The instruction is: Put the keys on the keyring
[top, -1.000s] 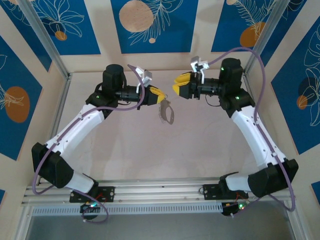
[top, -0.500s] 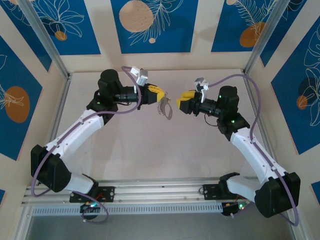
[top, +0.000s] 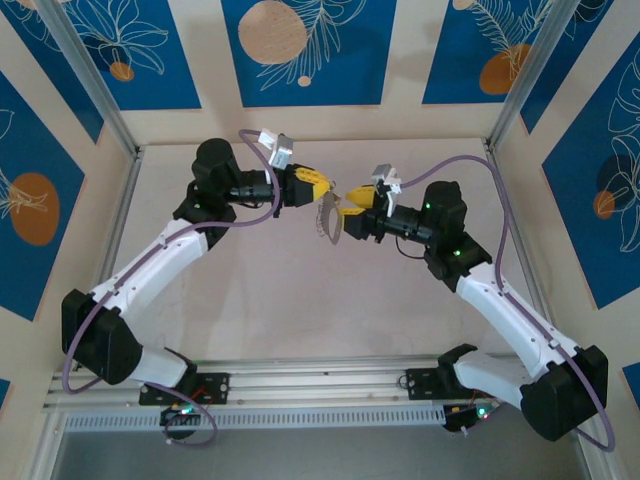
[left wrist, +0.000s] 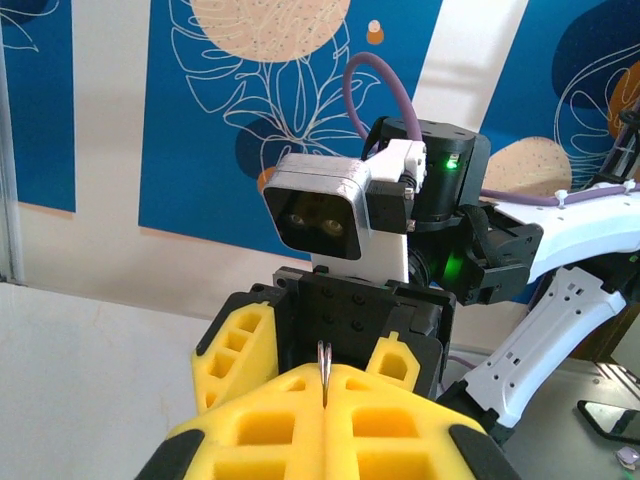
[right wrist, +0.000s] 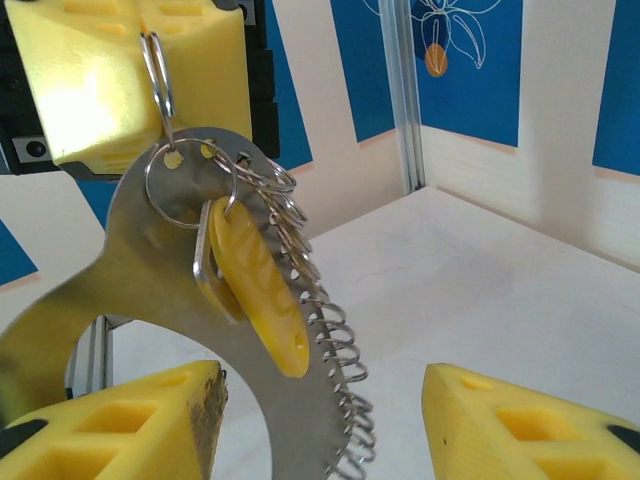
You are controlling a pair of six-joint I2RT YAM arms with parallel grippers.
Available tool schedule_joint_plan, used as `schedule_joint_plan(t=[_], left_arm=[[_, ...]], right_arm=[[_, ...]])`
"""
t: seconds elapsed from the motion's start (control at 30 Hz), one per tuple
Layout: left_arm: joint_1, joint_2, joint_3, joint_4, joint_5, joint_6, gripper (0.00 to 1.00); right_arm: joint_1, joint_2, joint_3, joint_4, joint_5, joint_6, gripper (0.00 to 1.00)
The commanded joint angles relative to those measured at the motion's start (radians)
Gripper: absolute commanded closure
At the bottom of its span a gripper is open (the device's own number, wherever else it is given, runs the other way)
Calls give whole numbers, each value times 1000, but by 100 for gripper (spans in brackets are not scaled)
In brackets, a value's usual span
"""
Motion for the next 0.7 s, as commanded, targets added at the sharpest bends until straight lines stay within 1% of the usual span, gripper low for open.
schedule_joint_plan(t=[0.0,0.3,0.5,0.57,0.63,0.67], left_arm=[[-7,-18,7,41,37,-12,100],[-7,-15,10,37,44,-14,100],[-7,-14,7,38,47,-14,100],[-7,-15,6,41,45,-14,100],[-6,-15,6,43,45,-13,100],[-7,-15,4,45,46,-15,100]], right_arm=[[16,17,48,17,21,-35,44],[45,64,105,28,43,-53,44],[53,68,125,5,54,-79,51],[58,61,121,-4,74,-92,55],[60,50,108,-4,92,-100,61],[60,44,104,-6,98,-103,67]])
